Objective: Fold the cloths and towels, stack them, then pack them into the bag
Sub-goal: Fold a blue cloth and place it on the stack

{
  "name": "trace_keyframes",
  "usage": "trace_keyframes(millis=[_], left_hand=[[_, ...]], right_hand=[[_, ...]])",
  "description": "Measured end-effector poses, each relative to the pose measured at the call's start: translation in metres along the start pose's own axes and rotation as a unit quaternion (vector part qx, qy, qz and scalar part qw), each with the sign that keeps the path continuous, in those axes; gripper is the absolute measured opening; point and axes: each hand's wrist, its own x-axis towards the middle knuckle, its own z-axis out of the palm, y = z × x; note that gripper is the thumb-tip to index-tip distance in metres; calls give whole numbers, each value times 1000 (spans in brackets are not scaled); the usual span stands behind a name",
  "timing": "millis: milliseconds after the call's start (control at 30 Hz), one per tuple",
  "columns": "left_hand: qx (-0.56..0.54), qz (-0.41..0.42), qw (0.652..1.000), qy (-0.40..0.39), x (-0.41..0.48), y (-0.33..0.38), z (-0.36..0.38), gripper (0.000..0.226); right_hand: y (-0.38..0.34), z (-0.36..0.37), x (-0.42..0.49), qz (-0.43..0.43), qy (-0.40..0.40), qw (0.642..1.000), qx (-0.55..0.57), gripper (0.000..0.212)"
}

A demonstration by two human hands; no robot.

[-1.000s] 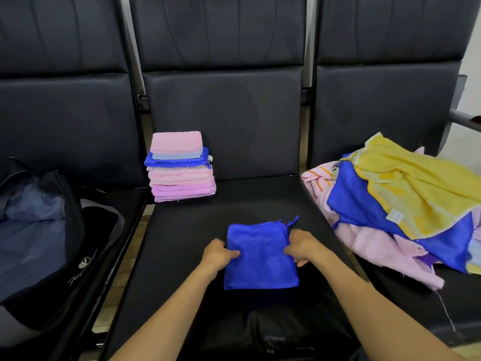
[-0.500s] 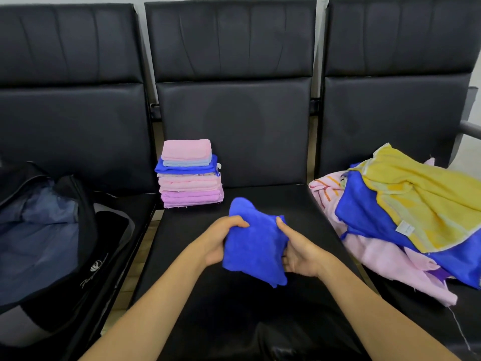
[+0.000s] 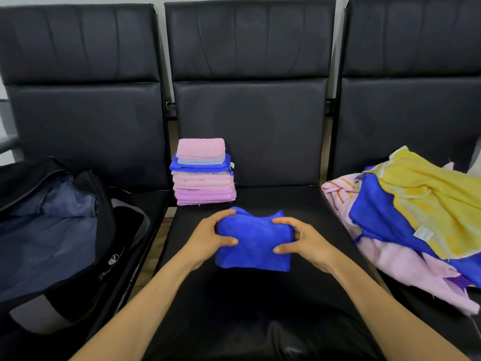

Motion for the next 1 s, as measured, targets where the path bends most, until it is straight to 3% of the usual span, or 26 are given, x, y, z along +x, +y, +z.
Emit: trace_keyframes(millis=[133,233,400,467,567,633,800,900,1000], left_hand=[[155,11,987,47,0,-5,5,65],[213,44,973,71,-4,-1,8,53],[274,75,956,72,-6,2,1,24],[201,65,977,40,-6,2,-6,20],[-45,10,999,-9,-9,6,-6,25],[-111,-6,994,9,-7,4,2,28],[-76,-61,992,76,3,-7,14,31],[-91,-76,992,39,6,-12,12,17],[-131,-94,987,-19,11,-11,2,31]], right_hand=[[-2,2,-2,-13,56,988,-143,59],[-5,4,-6,-48,85,980,-176,53],[-6,2,-6,-88,125,959,-239,19],[-6,-2,-5,-85,117,966,-212,17],[-11,-2,-8,-43,75,996,6,25],[-13,1,-8,-26,74,991,111,27],[-5,8,0,3,145,989,38,41],[-5,7,2,4,116,992,45,41],[-4,5,7,-4,76,997,21,22]])
